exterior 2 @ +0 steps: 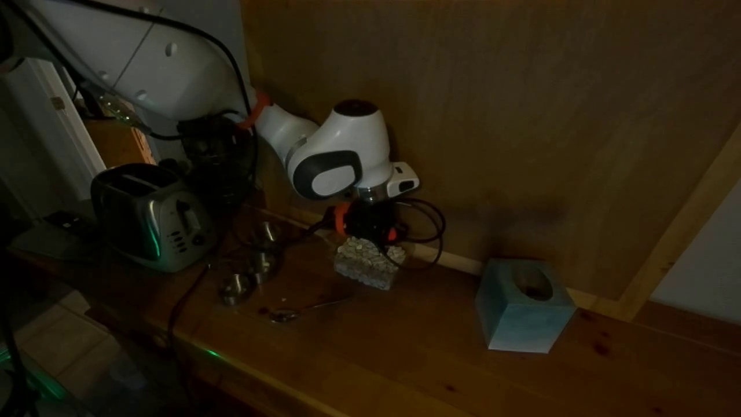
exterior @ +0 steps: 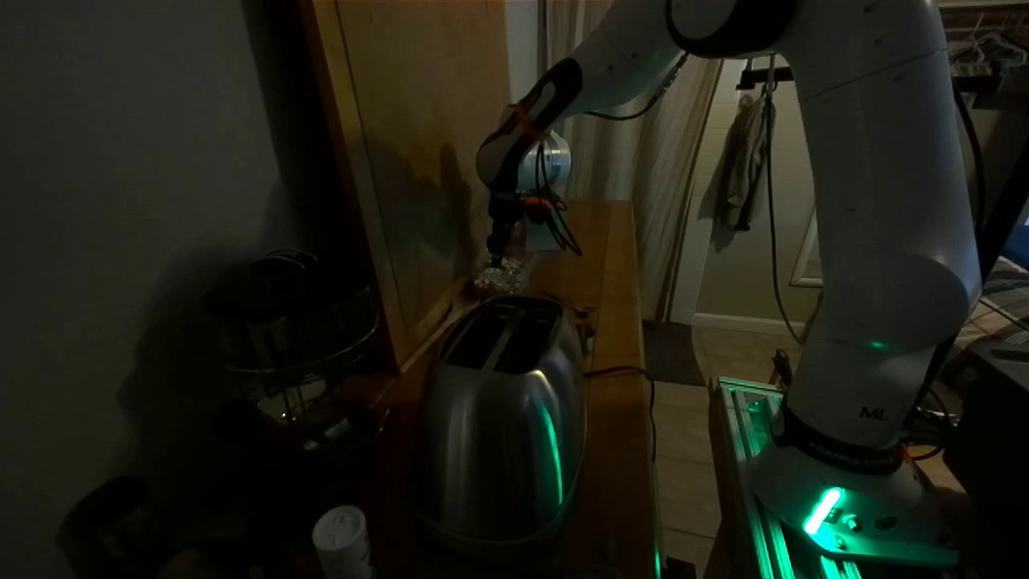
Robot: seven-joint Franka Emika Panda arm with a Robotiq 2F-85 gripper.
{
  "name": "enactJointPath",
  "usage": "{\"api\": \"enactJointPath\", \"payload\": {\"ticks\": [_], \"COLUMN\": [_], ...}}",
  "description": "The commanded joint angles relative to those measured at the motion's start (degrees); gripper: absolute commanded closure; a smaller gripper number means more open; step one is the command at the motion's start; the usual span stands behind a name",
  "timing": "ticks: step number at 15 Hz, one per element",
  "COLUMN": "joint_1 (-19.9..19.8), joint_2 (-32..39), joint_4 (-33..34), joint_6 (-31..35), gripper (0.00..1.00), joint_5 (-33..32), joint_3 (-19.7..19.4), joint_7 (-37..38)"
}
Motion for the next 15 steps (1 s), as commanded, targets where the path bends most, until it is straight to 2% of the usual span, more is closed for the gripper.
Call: {"api": "enactJointPath", "payload": {"ticks": [1,5,12,14,15], "joint_1": [0.02,0.61,1.88,1.48,1.38], "joint_2": [-1.43,-5.26,-12.26,-12.88,-10.60], "joint_4": [-0.06,-1.79,-3.90,-4.84,-2.00], "joint_6": [-1.01,-3.33,-17.26,-19.56,-18.27], "gripper": [0.99,0.99,0.99,0.99,0.99], "joint_5": [-1.82,-2.80,-7.79,-6.28,-5.96], "joint_3": [-0.23,-1.17,-5.25,-5.51,-5.34], "joint_7": [1.22,3.03,12.21,12.29,10.60]}}
